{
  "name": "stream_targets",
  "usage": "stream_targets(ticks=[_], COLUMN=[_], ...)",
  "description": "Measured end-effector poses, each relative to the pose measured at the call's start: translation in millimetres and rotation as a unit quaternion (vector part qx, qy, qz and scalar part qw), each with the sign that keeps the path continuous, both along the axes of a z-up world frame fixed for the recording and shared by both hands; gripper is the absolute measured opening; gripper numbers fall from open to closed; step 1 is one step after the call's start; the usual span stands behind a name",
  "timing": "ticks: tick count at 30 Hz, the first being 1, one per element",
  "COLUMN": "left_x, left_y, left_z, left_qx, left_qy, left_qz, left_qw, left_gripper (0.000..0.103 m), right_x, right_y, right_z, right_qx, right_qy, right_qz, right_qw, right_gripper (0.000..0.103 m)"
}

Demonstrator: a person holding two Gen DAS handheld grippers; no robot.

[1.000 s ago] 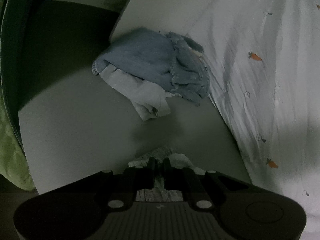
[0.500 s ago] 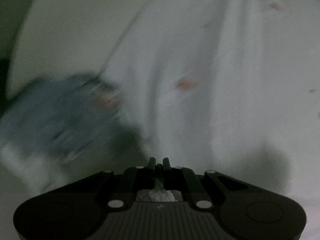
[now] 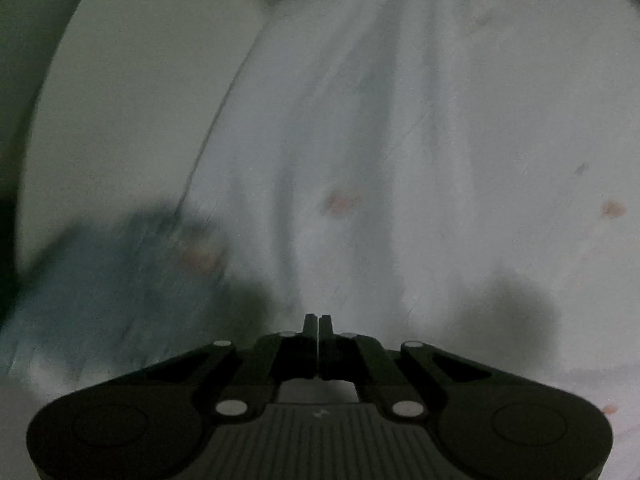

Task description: Fold clothes

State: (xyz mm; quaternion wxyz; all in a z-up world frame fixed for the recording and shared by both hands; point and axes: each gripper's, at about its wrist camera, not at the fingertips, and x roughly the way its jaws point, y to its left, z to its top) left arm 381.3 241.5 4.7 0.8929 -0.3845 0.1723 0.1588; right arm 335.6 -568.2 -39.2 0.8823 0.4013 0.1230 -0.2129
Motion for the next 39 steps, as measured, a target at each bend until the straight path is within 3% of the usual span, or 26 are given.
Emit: stream_targets(ticks=[2, 5, 10, 12, 16, 18, 25, 29, 32, 34, 36, 39], left_x=[-9.0, -3.3, 24.9, 42.6, 91.9, 120.7, 208.0, 235.9, 247.2, 246.0, 241.8, 233.0], left_y=[-3.0, -24.2, -53.1, -67.8, -89.5, -102.2, -137.3, -156.2, -162.3, -159.4, -156.1, -151.3], left_z=[-20.3, -60.4, -89.6, -96.6, -118.0, -128.2, -171.6, -191.0, -202.5, -207.2, -204.7, -194.9], left_qx=[-0.01, -0.039, -0.045, -0.051, -0.064, -0.067, -0.018, 0.033, 0.048, 0.028, 0.022, 0.012], left_qy=[0.028, 0.076, 0.101, 0.1, 0.108, 0.117, 0.174, 0.213, 0.246, 0.244, 0.232, 0.207], left_qz=[-0.007, -0.044, -0.11, -0.134, -0.168, -0.186, -0.199, -0.221, -0.22, -0.209, -0.2, -0.187], left_qw=[0.9995, 0.9954, 0.9877, 0.9846, 0.9778, 0.9732, 0.9643, 0.9513, 0.9428, 0.9465, 0.9516, 0.9601], left_gripper=[0.0, 0.0, 0.004, 0.015, 0.024, 0.034, 0.042, 0.044, 0.042, 0.041, 0.016, 0.007], right_x=[-11.6, -26.4, -26.1, -17.0, -6.3, 0.7, 37.2, 48.6, 47.5, 43.3, 38.7, 33.9], right_y=[-2.9, -0.7, 8.1, 6.2, 2.8, -1.1, -16.2, -19.3, -17.3, -15.5, -13.9, -13.4], right_z=[-43.6, -81.4, -87.6, -87.2, -90.0, -93.4, -108.5, -112.7, -118.9, -123.8, -128.6, -130.5], right_qx=[0.055, 0.096, 0.101, 0.096, 0.102, 0.11, 0.132, 0.125, 0.13, 0.139, 0.148, 0.158], right_qy=[0.053, 0.1, 0.108, 0.105, 0.098, 0.094, 0.119, 0.134, 0.138, 0.139, 0.14, 0.13], right_qz=[-0.018, -0.044, -0.043, -0.041, -0.044, -0.053, -0.079, -0.082, -0.083, -0.087, -0.092, -0.093], right_qw=[0.997, 0.989, 0.988, 0.989, 0.989, 0.988, 0.981, 0.98, 0.978, 0.977, 0.975, 0.974], right_gripper=[0.001, 0.001, 0.001, 0.001, 0.001, 0.002, 0.002, 0.002, 0.002, 0.002, 0.002, 0.002])
